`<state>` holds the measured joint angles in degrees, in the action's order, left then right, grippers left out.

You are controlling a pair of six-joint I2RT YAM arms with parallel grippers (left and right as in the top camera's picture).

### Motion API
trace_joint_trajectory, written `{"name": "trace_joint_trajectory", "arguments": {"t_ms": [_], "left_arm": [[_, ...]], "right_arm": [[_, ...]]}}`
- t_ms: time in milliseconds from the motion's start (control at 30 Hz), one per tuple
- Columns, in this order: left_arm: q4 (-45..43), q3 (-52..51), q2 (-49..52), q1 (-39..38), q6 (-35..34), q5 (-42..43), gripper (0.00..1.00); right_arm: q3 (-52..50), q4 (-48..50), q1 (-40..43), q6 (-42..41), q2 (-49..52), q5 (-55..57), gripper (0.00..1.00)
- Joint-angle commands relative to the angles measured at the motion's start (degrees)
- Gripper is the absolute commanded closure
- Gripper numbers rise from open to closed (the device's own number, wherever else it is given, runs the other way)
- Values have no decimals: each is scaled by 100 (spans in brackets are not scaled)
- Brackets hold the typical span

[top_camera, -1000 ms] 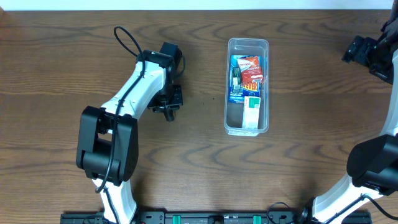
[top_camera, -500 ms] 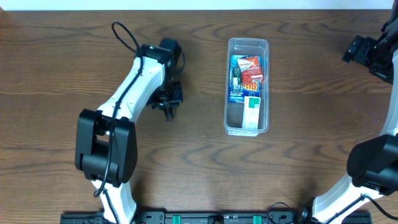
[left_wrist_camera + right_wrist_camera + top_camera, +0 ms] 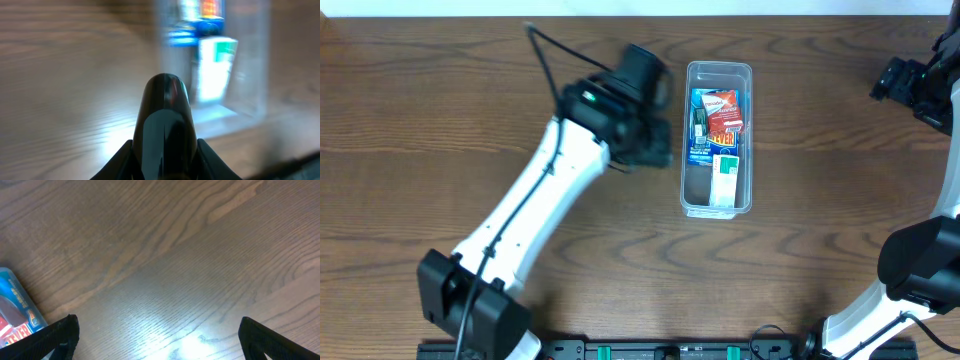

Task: Pack container
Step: 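Lift the bottle and carry it over the container, then lower the bottle into the container and release it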

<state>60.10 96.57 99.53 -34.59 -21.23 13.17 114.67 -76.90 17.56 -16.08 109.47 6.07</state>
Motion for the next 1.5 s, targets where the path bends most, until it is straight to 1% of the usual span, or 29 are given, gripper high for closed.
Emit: {"name": "trace_joint_trajectory", "arguments": {"t_ms": [0, 167, 367, 667, 767, 1033, 1467], "left_arm": [[-153, 114, -52, -431, -308, -37, 72], [-431, 114, -50, -881, -713, -767, 72], [-586, 111, 118, -957, -758, -1019, 71], [-686, 114, 791, -949, -752, -994, 71], [-782, 114, 881, -949, -732, -876, 72], [-1137, 114, 960, -949, -693, -872, 72], [-1259, 114, 1530, -953, -691, -874, 72]], "right_arm": [[-9, -4, 4, 28, 9, 37, 1], [-9, -7, 4, 28, 9, 37, 1], [-9, -4, 4, 28, 9, 37, 1], [-9, -4, 4, 28, 9, 37, 1], [-9, -7, 4, 28, 9, 37, 1], [-9, -4, 4, 28, 9, 37, 1], [-9, -7, 4, 28, 9, 37, 1]]}}
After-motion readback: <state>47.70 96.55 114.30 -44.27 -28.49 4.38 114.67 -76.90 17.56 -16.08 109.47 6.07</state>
